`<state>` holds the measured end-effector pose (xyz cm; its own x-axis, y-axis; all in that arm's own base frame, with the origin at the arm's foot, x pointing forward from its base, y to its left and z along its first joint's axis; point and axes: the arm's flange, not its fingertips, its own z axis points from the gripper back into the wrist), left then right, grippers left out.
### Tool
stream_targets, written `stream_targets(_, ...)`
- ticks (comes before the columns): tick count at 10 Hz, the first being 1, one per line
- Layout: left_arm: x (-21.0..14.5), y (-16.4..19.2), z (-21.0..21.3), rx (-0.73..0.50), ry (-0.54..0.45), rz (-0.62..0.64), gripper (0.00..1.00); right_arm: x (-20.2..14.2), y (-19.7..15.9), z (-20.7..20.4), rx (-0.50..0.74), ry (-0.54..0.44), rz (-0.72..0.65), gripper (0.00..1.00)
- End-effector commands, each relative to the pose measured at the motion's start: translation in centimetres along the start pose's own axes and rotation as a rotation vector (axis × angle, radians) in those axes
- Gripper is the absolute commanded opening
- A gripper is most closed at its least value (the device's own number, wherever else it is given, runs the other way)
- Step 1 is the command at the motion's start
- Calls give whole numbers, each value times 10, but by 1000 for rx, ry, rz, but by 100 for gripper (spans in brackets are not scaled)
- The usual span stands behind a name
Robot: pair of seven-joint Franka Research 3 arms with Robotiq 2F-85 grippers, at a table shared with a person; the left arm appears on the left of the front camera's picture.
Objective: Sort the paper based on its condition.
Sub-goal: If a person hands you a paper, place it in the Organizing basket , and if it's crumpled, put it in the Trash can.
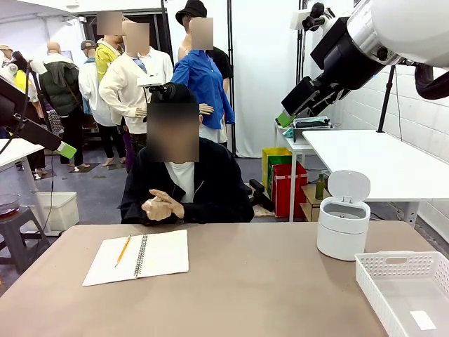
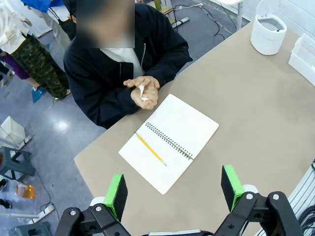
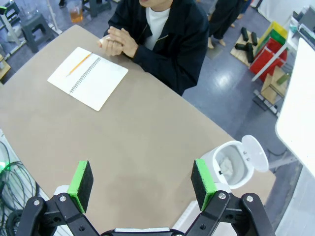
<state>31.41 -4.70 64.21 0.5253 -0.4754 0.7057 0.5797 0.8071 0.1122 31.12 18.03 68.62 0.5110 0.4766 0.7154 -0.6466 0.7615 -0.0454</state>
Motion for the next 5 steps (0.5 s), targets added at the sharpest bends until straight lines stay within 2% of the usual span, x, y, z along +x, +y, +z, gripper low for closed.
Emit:
stream_targets(1, 1, 1, -2, -5, -14, 4, 100, 0, 0, 0, 0, 0, 0, 100)
stream_targets(5, 1, 1, -2, -5, -14, 4, 100, 0, 0, 0, 0, 0, 0, 100)
